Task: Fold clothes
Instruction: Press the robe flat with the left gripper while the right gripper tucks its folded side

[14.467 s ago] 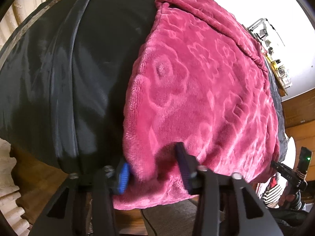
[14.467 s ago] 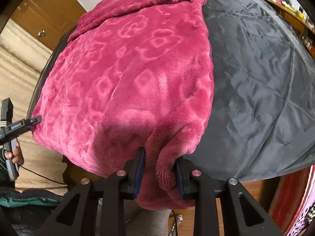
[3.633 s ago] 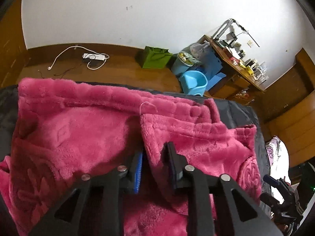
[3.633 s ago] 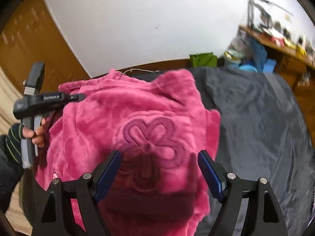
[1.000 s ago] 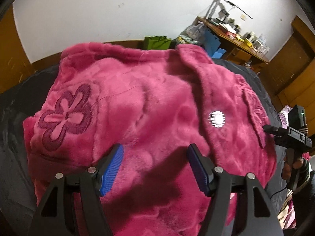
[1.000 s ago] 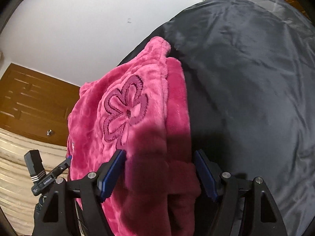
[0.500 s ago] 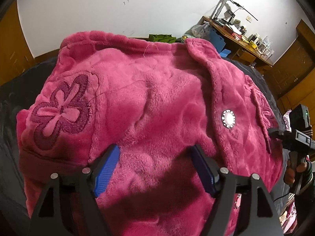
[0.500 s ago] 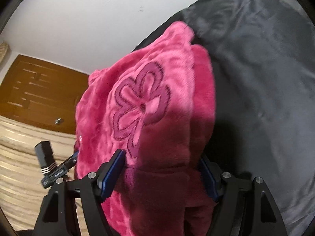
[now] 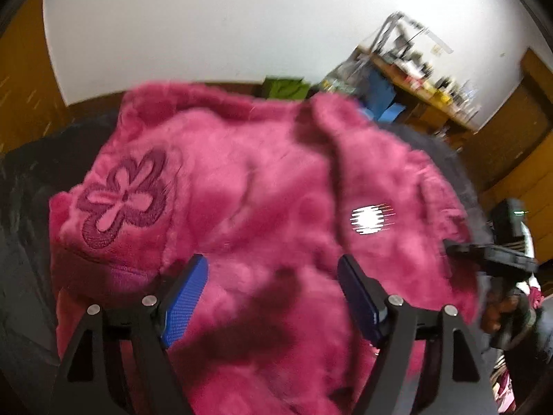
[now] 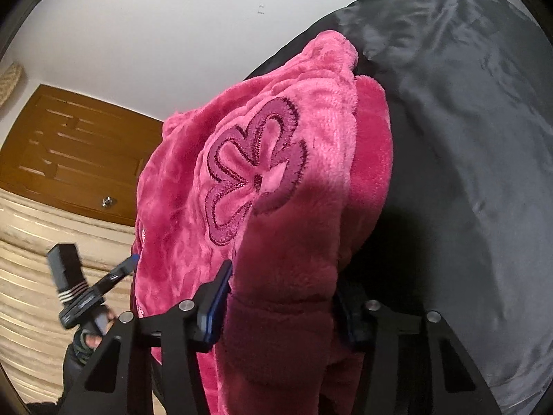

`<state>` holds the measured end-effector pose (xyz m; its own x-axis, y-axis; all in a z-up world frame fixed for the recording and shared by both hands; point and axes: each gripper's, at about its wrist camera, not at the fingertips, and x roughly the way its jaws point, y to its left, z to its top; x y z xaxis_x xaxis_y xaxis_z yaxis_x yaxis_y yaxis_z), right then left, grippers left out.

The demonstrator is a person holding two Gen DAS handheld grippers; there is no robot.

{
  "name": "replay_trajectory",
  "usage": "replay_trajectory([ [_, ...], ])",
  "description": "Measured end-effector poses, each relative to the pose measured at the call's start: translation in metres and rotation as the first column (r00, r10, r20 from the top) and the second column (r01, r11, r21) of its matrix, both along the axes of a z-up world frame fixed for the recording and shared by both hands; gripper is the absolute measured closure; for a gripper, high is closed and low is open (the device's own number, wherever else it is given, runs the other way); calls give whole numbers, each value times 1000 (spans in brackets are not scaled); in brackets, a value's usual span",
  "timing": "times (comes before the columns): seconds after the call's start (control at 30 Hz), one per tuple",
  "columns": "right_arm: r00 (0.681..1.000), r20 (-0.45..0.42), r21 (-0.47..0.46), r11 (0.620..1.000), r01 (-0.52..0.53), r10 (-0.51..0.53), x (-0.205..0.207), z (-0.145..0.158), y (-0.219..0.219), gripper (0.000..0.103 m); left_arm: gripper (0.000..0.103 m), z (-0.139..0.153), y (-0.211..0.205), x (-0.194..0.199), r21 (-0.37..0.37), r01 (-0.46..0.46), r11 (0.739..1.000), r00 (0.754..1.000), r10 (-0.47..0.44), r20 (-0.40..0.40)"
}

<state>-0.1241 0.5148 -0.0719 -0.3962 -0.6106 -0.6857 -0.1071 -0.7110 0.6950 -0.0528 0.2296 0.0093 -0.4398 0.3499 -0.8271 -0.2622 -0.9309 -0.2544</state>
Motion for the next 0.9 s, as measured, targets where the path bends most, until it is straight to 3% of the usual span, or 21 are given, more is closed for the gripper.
replay_trajectory([
  [0.17,1000,11,-17,999,-28,28,-9,-2,3,47,22,-5,36,17,-67,77,995,997,-76,15],
  [0.33,999,-7,3,999,-43,43,-10,0,4,48,22,-41,45,13,-104,35,994,996,-26,90],
  [0.6,999,-26,-99,995,25,-28,-10,9,15,59,15,-58,55,9,-160,-13,987,997,26,77],
  [0.77,994,-96,-101,994,37,-47,-10,50,7,61,13,-54,49,5,-108,5,994,994,6,108],
  [0.83,991,-121,-93,995,48,-59,23,65,3,62,13,-50,43,3,-71,20,997,992,-11,126],
  [0.9,987,-142,-88,994,70,-82,22,77,2,62,13,-45,36,1,-28,38,999,990,-33,138],
])
